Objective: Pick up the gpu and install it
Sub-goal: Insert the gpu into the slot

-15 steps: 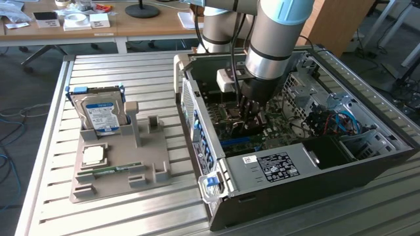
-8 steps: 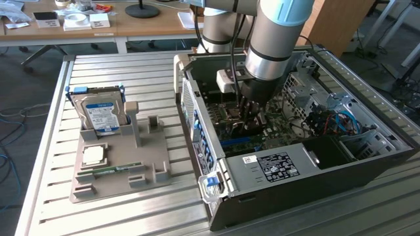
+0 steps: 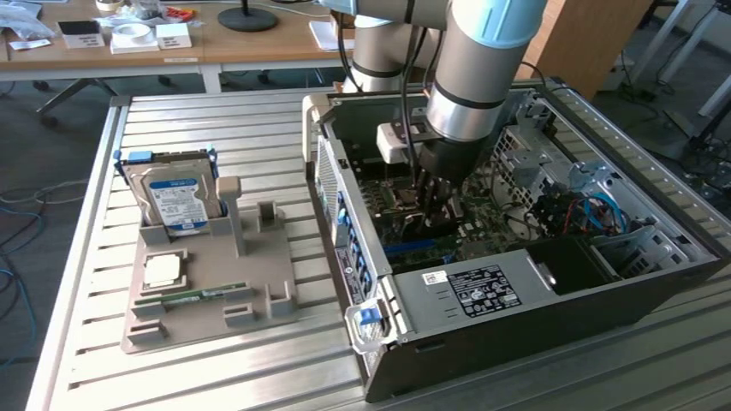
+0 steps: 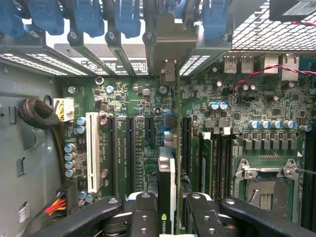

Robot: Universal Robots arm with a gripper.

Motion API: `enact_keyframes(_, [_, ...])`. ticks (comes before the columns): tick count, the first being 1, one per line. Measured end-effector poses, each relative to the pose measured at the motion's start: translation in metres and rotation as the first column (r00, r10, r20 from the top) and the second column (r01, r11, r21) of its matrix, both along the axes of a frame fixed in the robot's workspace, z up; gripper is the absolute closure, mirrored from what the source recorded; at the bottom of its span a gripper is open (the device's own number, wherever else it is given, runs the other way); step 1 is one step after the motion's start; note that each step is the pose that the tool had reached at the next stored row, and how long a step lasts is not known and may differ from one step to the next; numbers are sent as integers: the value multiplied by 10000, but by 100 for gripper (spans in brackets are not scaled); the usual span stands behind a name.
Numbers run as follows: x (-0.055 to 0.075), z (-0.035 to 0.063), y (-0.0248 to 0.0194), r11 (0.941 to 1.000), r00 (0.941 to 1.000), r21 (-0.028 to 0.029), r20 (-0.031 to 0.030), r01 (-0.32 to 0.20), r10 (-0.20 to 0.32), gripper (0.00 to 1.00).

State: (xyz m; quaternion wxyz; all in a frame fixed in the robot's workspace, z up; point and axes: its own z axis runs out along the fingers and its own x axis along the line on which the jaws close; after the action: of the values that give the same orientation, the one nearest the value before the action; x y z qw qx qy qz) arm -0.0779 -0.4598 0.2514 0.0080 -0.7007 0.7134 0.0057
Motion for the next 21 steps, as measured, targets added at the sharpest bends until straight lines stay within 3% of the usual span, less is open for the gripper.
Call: enact_keyframes(21, [0, 22, 0, 10000, 10000, 1, 20, -22, 22, 73])
